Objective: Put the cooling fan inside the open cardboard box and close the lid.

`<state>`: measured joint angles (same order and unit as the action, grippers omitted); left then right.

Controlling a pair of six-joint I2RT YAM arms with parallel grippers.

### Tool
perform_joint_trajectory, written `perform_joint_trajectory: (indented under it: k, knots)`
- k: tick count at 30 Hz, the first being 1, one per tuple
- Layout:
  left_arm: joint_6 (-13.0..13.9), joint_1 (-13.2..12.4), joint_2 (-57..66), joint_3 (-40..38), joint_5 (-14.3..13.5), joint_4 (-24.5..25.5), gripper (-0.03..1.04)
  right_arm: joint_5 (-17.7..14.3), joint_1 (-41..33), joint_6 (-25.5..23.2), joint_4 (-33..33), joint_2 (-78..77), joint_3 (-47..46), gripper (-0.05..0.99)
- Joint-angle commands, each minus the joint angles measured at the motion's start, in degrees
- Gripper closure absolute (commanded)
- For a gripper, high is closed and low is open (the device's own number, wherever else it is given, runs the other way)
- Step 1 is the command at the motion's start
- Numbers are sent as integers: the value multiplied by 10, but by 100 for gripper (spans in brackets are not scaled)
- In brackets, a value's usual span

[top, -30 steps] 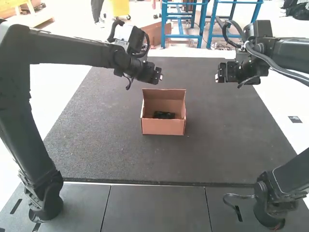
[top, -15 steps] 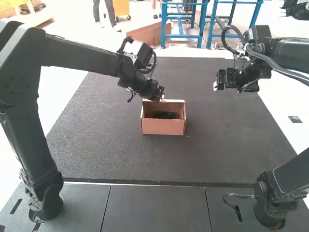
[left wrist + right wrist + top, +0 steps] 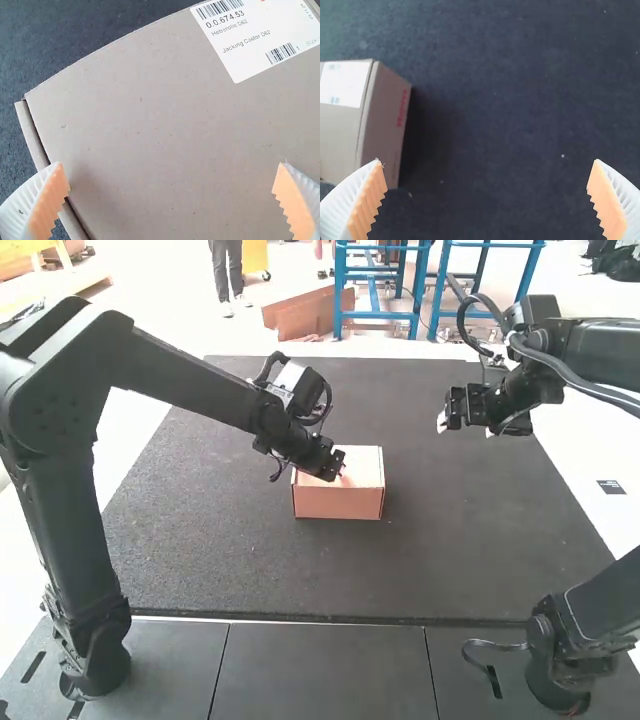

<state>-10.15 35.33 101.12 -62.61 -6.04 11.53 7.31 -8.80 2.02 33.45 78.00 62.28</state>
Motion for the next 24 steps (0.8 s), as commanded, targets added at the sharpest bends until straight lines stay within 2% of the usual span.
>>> perform_joint_trajectory:
  k: [1, 4, 7, 11, 16, 19, 24]
  knots:
    - [2, 4, 18, 5, 5, 8, 4, 11, 15, 1, 0, -11, 6, 2]
    - [0, 3, 10, -8, 5, 17, 4, 10, 16, -3, -1, -12, 10, 2]
    - [-3, -4, -46, -66, 4, 51, 4, 11, 17, -1, -3, -14, 13, 2]
    - [-4, -16, -138, -146, 6, 46, 4, 32, 15, 0, -44, -30, 10, 2]
    - [-4, -24, -223, -138, 6, 53, 4, 54, 12, 3, -120, -60, -7, 2]
    - [-3, -33, -274, -81, 7, 13, 4, 56, 12, 12, -160, -81, -26, 2]
    - [4, -46, -377, 52, 5, -134, 4, 56, 12, 24, -216, -128, -76, 2]
